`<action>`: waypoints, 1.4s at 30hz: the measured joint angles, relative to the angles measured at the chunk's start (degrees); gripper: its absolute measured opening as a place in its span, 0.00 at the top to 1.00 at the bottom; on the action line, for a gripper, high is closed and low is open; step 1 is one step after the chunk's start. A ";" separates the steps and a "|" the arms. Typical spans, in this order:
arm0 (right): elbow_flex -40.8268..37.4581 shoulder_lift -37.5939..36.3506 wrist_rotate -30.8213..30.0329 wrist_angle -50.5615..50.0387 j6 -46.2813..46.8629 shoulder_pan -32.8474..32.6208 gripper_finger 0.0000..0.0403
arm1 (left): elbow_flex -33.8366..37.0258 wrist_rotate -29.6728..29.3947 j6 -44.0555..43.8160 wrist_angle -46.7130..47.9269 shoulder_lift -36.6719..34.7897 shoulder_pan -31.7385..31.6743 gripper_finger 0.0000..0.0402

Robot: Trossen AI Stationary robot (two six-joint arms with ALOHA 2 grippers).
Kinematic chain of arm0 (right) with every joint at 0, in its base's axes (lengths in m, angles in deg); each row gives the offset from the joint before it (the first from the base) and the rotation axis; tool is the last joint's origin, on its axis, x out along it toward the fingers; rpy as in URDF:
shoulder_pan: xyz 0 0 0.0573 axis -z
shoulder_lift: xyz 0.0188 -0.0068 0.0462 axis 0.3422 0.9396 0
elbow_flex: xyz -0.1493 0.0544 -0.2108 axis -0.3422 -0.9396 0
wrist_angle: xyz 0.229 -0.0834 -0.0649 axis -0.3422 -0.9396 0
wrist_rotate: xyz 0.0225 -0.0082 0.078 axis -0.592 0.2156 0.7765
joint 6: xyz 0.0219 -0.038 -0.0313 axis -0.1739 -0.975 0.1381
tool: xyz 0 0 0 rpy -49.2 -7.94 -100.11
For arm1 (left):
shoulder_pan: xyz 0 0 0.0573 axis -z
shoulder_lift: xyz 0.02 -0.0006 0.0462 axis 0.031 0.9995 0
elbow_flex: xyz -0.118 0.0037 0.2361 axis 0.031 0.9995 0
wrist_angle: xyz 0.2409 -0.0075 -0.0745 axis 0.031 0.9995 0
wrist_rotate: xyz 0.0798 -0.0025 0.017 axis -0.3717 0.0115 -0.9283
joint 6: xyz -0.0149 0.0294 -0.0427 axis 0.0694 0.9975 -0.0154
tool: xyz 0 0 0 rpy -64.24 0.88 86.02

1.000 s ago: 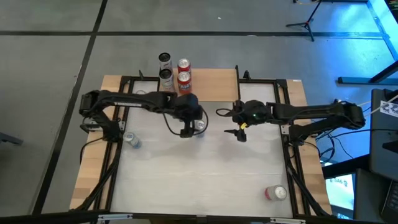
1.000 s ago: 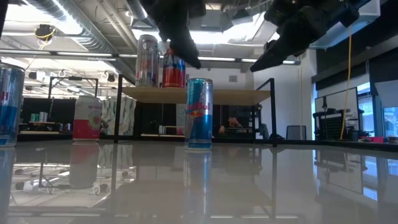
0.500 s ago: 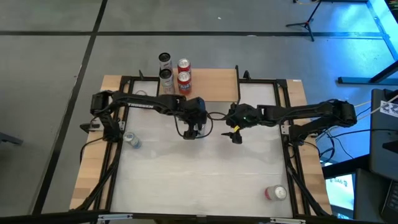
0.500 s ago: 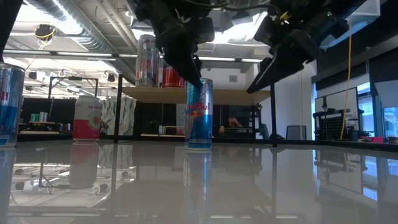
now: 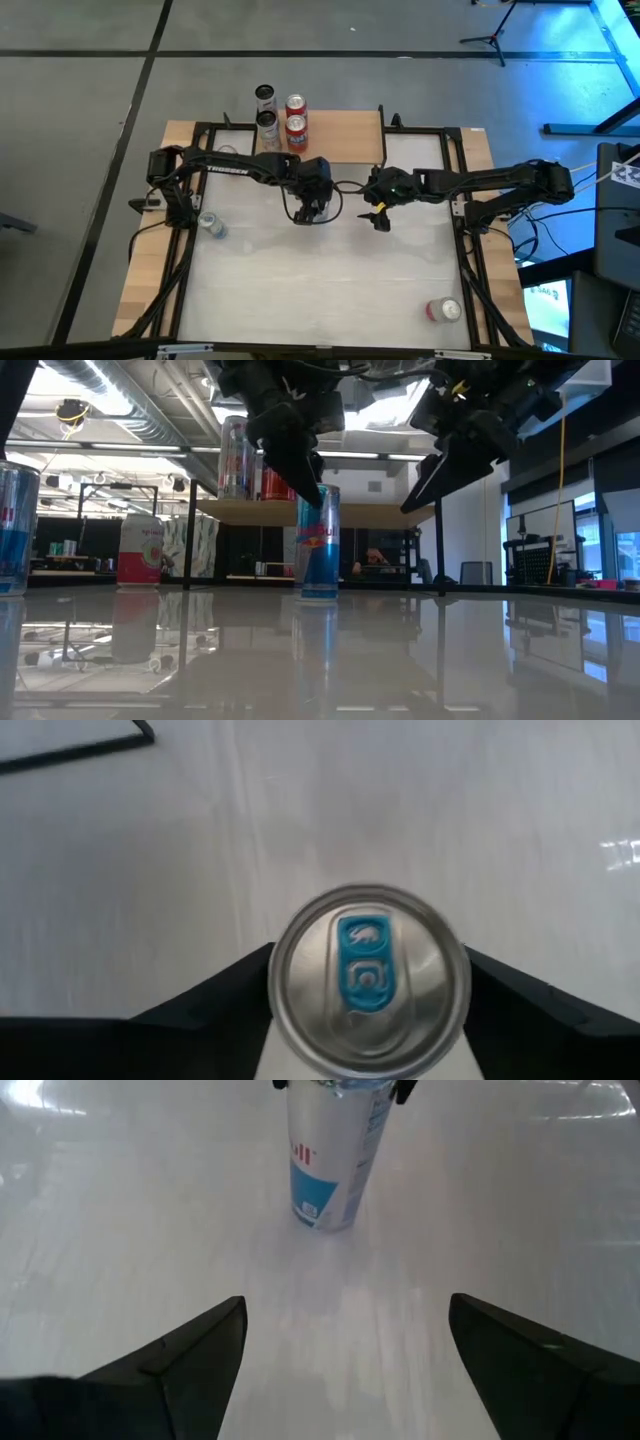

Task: Place canned beverage on shelf
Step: Put the right blue soda can on the shelf

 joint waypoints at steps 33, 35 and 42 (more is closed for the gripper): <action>0.00 -0.02 0.00 0.46 -0.02 0.00 0.15 | -39.49 -9.09 4.59 24.54 -0.07 -4.38 0.43; 0.00 -0.02 0.00 0.45 -0.02 0.00 0.15 | -42.12 -9.27 4.92 25.07 -0.07 -6.37 0.43; 0.00 -0.02 0.00 0.71 -0.02 0.00 0.15 | -51.54 -8.20 3.86 29.49 1.15 -13.65 0.44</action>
